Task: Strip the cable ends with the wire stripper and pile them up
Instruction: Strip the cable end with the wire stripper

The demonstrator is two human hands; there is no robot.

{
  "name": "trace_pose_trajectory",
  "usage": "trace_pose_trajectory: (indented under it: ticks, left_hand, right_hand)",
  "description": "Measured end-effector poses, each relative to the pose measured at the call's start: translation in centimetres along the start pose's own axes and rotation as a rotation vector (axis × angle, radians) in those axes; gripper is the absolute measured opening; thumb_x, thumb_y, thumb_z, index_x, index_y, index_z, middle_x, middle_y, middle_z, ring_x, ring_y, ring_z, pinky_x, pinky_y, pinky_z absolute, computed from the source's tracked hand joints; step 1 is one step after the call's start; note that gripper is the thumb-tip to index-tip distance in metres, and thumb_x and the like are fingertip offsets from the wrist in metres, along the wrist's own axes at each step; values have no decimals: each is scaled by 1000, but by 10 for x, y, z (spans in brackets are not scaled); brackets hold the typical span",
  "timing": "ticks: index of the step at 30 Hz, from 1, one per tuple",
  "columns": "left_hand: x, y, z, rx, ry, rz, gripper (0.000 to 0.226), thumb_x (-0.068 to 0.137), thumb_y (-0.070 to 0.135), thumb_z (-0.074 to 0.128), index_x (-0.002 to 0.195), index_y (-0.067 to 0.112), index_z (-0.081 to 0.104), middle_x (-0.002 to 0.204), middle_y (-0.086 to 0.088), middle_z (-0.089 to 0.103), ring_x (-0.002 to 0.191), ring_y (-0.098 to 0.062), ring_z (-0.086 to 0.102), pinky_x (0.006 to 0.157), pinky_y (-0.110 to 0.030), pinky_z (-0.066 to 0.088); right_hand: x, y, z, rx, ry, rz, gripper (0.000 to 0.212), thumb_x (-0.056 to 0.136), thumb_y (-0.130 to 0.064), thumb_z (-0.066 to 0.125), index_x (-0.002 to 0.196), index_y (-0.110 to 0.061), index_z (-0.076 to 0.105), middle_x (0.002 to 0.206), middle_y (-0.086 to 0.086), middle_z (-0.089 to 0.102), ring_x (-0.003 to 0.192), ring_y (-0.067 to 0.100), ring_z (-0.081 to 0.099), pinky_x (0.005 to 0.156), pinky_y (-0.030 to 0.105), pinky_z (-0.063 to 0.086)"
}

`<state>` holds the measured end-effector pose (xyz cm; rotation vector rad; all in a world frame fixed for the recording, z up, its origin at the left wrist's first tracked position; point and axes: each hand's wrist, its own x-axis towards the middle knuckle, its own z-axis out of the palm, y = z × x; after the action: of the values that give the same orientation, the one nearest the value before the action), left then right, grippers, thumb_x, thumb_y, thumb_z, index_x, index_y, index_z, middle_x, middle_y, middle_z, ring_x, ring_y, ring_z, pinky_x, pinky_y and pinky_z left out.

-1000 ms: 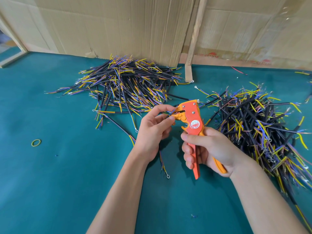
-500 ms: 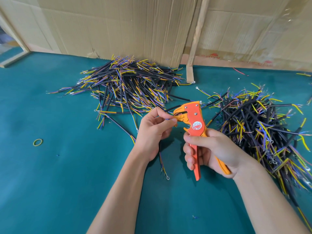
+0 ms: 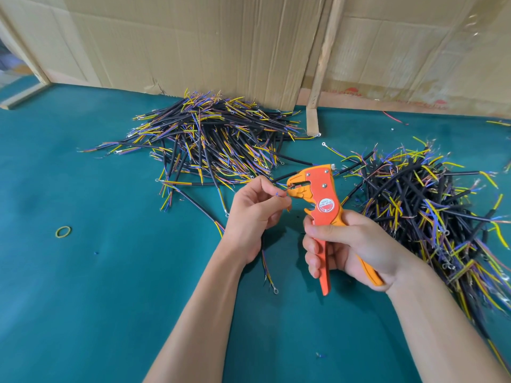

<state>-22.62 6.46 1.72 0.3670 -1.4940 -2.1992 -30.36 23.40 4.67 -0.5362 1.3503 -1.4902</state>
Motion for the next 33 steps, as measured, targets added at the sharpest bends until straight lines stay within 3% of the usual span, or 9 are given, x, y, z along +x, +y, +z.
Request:
trace_pose_trajectory:
  ticks: [6, 10, 16, 19, 22, 33]
  left_hand:
    - [-1, 1, 1, 34, -1, 1, 20, 73, 2, 66, 70, 18, 54, 62, -4, 61, 44, -10, 35, 43, -16, 27]
    - [-1, 1, 0, 34, 7, -3, 19, 73, 2, 65, 72, 17, 53, 63, -5, 61, 45, -10, 35, 43, -16, 27]
    - [-1, 2, 1, 36, 15, -2, 19, 72, 2, 64, 73, 16, 51, 64, -6, 60, 46, -12, 32, 43, -17, 26]
    - [-1, 2, 2, 31, 19, 0, 20, 73, 1, 64, 73, 16, 51, 64, -6, 61, 46, -11, 32, 43, -17, 26]
    - [-1, 1, 2, 36, 19, 1, 19, 71, 0, 63, 73, 15, 51, 64, -7, 61, 45, -11, 33, 42, -16, 27]
    - [-2, 2, 3, 41, 21, 3, 20, 71, 1, 64, 72, 17, 52, 65, -8, 60, 47, -12, 33, 44, -17, 27]
  right_hand:
    - [1, 1, 0, -6, -10, 13, 18, 80, -9, 74, 89, -5, 59, 72, 15, 51, 60, 31, 54, 59, 43, 54]
    - [2, 2, 0, -13, -14, 7, 12, 83, -14, 73, 82, -10, 61, 71, 13, 49, 58, 30, 51, 56, 40, 50]
    - [4, 4, 6, 39, 27, 9, 25, 83, -25, 76, 74, -13, 56, 68, 14, 46, 53, 27, 46, 50, 37, 47]
    - [2, 2, 5, 17, 28, -1, 31, 82, -27, 77, 84, -8, 53, 70, 16, 49, 56, 29, 49, 53, 40, 50]
    - [-1, -2, 1, 5, -17, 5, 27, 83, -22, 76, 91, -6, 56, 73, 17, 52, 59, 32, 54, 57, 42, 53]
    - [-2, -3, 0, -3, -30, -6, 16, 83, -18, 74, 79, -10, 61, 72, 16, 51, 59, 31, 53, 57, 41, 52]
